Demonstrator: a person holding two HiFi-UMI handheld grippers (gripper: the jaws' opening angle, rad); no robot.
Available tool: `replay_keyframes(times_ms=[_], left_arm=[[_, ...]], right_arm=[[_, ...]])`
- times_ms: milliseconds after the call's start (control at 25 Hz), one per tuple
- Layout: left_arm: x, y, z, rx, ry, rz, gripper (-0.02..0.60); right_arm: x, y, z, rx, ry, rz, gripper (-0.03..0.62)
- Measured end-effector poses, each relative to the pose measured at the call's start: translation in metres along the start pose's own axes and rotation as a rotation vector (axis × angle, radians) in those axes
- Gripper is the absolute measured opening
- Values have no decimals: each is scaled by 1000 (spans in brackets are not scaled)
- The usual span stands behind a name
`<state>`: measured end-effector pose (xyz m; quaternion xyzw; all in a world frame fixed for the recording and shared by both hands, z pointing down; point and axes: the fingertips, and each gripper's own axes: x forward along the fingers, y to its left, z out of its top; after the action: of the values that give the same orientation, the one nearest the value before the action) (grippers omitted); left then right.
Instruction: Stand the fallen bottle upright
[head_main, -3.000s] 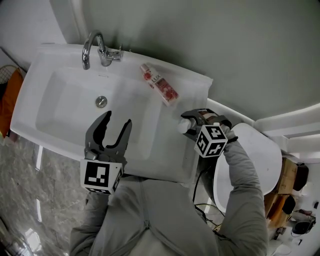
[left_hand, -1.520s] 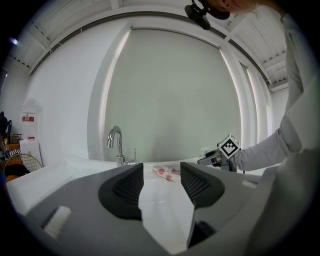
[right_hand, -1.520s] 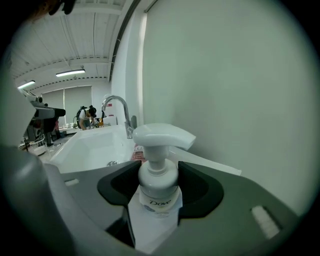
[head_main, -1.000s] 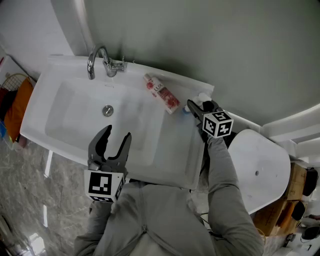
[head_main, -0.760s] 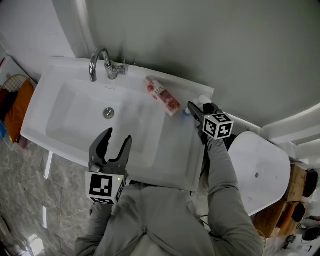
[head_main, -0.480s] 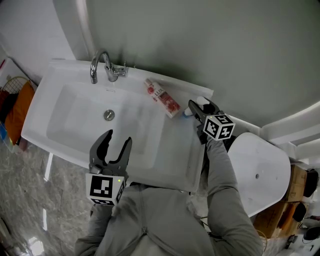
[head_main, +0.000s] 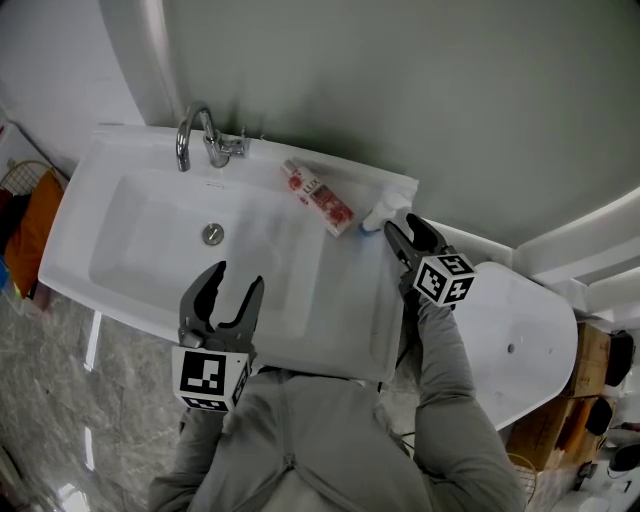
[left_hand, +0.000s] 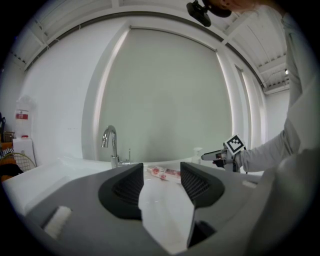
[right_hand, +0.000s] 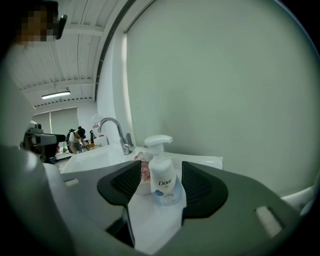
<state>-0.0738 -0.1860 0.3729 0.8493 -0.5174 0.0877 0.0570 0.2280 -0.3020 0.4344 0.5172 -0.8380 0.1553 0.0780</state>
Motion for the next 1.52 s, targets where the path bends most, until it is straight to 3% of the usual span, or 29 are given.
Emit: replay_keyframes(times_ms=[280, 520, 720, 1000, 1240, 1520], left_arm=[[6, -3, -1, 2, -6, -29, 267], [14, -8, 0, -5, -16, -52, 267], [16, -7, -1, -22, -31, -54, 267], [7, 17, -8, -65, -36, 0, 267], [-4, 49, -16, -117, -45, 57, 267], [-6, 67, -23, -133, -47, 75, 267]], right_arm=[[-60, 38, 0, 143, -102, 60, 235], [-60, 113, 7, 37, -60, 245, 238], [-16, 163, 17, -141, 18, 339, 265], [76, 188, 20, -327, 108, 239, 267], [143, 161, 5, -387, 293, 85, 267], [180, 127, -24, -501, 574, 22, 267]])
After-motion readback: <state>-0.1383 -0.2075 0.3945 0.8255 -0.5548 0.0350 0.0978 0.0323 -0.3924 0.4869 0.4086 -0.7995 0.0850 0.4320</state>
